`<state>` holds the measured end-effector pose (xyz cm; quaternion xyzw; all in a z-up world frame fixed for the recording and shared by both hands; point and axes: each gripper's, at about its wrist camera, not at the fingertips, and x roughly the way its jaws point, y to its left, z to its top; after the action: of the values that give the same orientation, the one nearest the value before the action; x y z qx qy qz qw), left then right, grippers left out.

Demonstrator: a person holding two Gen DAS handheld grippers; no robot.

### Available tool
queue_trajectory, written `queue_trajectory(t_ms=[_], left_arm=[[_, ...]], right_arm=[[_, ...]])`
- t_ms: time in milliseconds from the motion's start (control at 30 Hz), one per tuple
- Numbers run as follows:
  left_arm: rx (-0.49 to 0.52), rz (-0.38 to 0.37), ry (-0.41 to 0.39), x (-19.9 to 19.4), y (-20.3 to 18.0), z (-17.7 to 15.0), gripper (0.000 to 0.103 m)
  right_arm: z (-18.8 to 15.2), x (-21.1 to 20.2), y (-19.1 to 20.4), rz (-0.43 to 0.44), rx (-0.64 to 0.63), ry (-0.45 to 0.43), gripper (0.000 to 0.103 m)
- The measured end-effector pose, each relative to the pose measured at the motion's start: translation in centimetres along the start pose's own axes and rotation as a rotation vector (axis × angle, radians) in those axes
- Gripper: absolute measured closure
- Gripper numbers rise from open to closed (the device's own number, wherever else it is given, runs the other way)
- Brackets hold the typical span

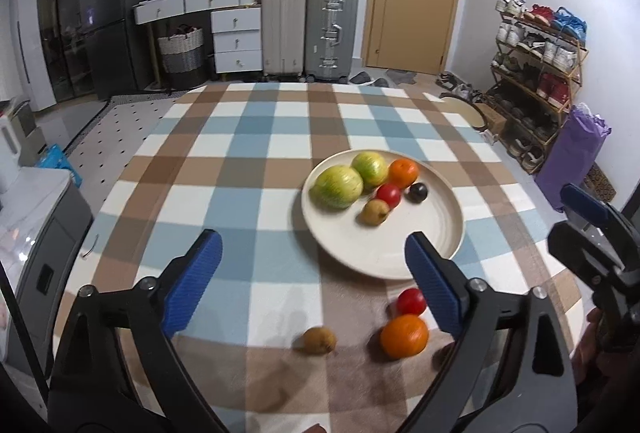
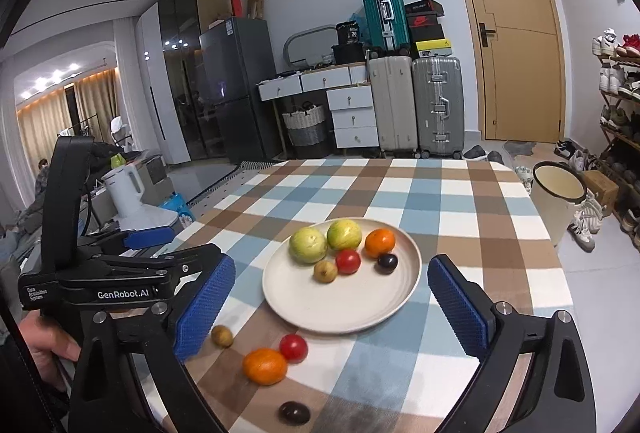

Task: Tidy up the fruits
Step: 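Withdraw both grippers from the plate toward the remaining fruits, then lower the right gripper onto the second dark plum and close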

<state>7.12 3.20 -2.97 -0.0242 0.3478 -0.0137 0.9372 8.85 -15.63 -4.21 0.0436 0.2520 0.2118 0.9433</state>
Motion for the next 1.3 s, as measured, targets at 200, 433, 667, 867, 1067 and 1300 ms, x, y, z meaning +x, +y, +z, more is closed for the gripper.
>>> queue_trajectory(t_ms=[200, 433, 667, 867, 1067, 1300], left_arm=[[-0.028, 0.021, 0.005, -0.9, 1.2, -2.0, 0.002], [-0.09, 0.043, 0.031, -1.2, 2.9, -4.7, 0.001], [-0.113, 0.05, 0.064, -1.3, 3.9, -7.7, 0.001], [-0.1, 0.044, 0.092, -0.9, 3.9, -9.9, 0.001], [-0.102, 0.033, 0.121, 0.0, 4.0, -11.4, 0.001], [-0.082, 0.026, 0.142, 0.9, 3.6, -12.3, 0.001]], right_arm=[[-1.6, -0.8, 0.7, -0.001, -0.001, 0.027, 0.002], [-3.5, -1.3, 1.6, 0.014, -0.001, 0.058, 0.001], [-5.4, -0.2, 2.0, 0.052, 0.03, 0.119, 0.001], [-7.2, 0.9, 2.1, 0.062, 0.061, 0.156, 0.001], [-8.9, 1.5, 1.9, 0.036, 0.066, 0.188, 0.001], [-10.1, 2.1, 1.6, 0.032, 0.053, 0.194, 0.001]])
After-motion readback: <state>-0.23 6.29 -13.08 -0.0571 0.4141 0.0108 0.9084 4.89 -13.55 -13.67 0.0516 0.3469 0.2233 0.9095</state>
